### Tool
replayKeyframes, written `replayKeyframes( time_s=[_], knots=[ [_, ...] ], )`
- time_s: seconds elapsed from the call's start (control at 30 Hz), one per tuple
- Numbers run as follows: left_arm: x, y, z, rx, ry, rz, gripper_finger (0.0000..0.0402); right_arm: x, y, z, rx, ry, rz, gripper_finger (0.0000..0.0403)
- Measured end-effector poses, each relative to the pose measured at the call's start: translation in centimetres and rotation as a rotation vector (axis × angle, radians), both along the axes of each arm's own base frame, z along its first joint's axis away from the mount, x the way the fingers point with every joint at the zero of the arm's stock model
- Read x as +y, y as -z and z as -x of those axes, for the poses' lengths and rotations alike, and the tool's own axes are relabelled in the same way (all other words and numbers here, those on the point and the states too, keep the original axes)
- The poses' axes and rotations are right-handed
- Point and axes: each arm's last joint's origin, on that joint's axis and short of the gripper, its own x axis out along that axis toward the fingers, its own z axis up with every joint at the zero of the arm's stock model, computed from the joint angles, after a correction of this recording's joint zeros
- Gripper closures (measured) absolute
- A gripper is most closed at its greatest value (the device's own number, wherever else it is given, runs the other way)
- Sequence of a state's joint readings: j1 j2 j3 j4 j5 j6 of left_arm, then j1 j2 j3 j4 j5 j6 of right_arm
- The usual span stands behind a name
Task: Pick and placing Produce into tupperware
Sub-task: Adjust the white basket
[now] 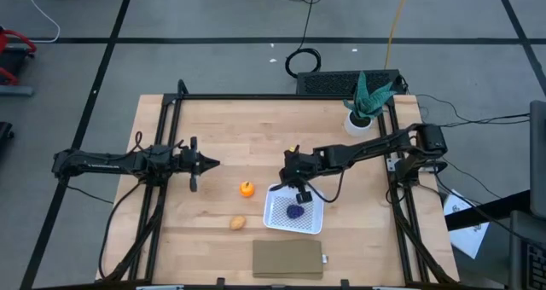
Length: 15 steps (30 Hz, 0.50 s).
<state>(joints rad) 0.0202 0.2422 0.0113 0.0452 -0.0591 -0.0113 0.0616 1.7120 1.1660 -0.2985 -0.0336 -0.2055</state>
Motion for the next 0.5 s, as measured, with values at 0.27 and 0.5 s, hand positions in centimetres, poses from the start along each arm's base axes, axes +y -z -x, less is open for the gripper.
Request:
replayKeyframes(
  time_s=[0.27, 0.5],
  knots=[
    [0.0, 0.0, 0.0, 0.004, 0.000, -0.001, 0.0378, 1.5, -4.0, 2.7, -0.024, 0.029, -0.024, 0.0403],
    [0.0, 0.0, 0.0, 0.005, 0.000, 0.000, 0.0378, 4.5, -3.9, 5.1, 0.134, -0.001, -0.047, 0.0403]
  ],
)
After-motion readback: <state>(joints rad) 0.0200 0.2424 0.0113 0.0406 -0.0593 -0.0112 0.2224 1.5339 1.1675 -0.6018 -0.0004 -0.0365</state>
